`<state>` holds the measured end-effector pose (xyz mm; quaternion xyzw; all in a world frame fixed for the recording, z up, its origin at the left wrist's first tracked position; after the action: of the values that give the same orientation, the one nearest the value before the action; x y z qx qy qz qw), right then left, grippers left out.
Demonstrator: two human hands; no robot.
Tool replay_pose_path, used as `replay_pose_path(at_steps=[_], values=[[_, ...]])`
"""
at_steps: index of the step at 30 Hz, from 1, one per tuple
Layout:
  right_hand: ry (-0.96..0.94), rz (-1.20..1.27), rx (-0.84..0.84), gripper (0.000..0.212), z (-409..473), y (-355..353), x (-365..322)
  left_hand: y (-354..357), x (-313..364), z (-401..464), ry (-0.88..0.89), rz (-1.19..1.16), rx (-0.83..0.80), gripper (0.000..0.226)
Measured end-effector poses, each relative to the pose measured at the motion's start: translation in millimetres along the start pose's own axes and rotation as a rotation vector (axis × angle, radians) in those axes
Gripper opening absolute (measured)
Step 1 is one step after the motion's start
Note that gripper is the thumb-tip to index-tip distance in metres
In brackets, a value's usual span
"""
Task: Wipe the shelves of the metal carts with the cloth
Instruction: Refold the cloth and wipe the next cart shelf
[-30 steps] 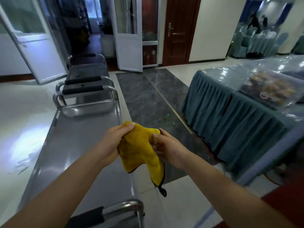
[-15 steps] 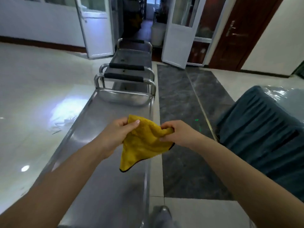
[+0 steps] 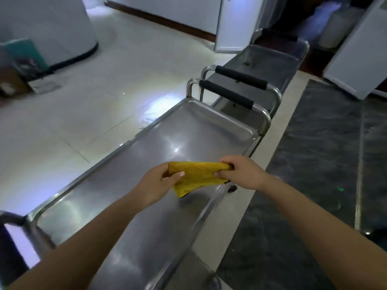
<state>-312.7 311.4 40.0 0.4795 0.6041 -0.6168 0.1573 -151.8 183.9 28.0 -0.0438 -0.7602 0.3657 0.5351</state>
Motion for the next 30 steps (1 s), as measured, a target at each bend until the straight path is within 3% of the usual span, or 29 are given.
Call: replay_pose_path(at_steps=[7, 11, 16, 19, 22, 25, 28, 30], values=[[0.019, 0.132, -0.159, 0.028, 30, -4, 27, 23, -40, 12, -0.282, -0.085, 0.05, 0.052], [0.061, 0.132, -0.253, 0.028, 47, 20, 54, 47, -74, 14, -0.386, -0.167, -0.011, 0.068], [0.057, 0.089, -0.226, 0.019, 86, 36, 66, 42, -102, 32, -0.394, -0.074, 0.065, 0.048], [0.047, 0.061, -0.196, 0.009, 112, 44, 66, 34, -114, 47, -0.364, -0.015, 0.117, 0.035], [0.034, -0.055, -0.196, 0.002, 133, 55, 66, 26, -122, 62, -0.292, 0.187, 0.143, 0.025], [-0.12, -0.261, -0.228, 0.004, 143, 68, 56, 27, -127, 70, -0.184, 0.405, 0.126, 0.017], [-0.334, -0.465, -0.324, 0.02, 133, 88, 51, 36, -122, 69, 0.002, 0.661, 0.046, 0.02], [-0.477, -0.615, -0.436, 0.038, 116, 109, 60, 48, -119, 57, 0.136, 0.8, -0.018, 0.037]])
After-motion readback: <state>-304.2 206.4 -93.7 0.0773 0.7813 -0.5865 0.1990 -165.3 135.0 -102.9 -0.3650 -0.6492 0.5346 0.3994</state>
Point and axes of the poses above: each hand's wrist, its own z-axis towards the middle knuckle, its own y-axis out of the palm, x = y × z, the point moved 9 cm from there along z, towards the middle knuckle, and after that the axes turned 12 degrees about z, right-handed, at the moved point
